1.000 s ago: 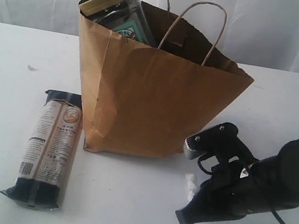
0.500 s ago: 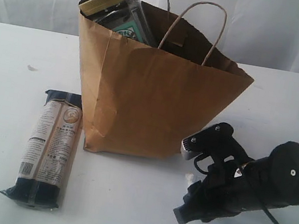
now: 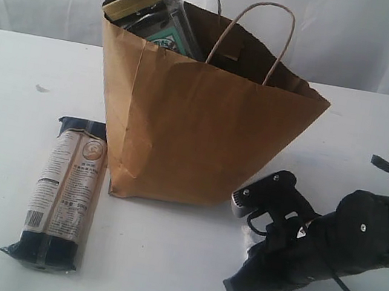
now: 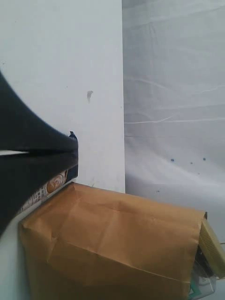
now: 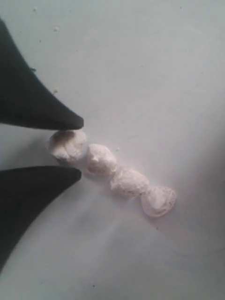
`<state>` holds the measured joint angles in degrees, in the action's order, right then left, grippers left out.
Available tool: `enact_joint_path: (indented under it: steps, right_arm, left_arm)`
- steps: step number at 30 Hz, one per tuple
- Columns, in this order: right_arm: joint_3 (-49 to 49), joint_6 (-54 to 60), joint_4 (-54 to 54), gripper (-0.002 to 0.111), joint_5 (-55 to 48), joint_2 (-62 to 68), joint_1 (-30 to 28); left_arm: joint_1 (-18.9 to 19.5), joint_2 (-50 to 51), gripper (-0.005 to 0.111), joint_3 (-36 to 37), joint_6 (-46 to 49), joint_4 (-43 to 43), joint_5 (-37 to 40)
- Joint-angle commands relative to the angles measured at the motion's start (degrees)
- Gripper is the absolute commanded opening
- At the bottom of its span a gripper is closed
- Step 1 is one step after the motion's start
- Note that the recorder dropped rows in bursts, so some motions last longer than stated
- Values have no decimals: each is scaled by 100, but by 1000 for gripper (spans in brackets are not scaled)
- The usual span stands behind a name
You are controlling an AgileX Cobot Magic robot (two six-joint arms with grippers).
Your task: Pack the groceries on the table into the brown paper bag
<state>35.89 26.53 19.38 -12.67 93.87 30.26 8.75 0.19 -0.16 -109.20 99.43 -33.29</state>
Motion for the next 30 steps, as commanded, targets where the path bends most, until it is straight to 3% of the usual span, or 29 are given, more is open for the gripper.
enact_joint_path:
  steps: [1,3,15,20,24,30]
  right_arm:
    - [76,65,21,5,-291,-122,0]
    - [203,65,21,0,-695,-262,0]
    - [484,13,21,0,-3684,-2283,0]
    - [696,-321,48,0,-3548,-3491,0]
    - [1209,-2035,-25,0,-2900,-4036,0]
    - [2768,-2263,-318,0,-4295,-3223,0]
  left_arm:
    - [4,-19,0,16,2,52,-32]
    - [4,-19,0,16,2,52,-32]
    - [4,-19,0,16,2,52,-32]
    - [4,-19,0,16,2,52,-32]
    - [4,-19,0,16,2,52,-32]
    - [4,-19,0,16,2,52,-32]
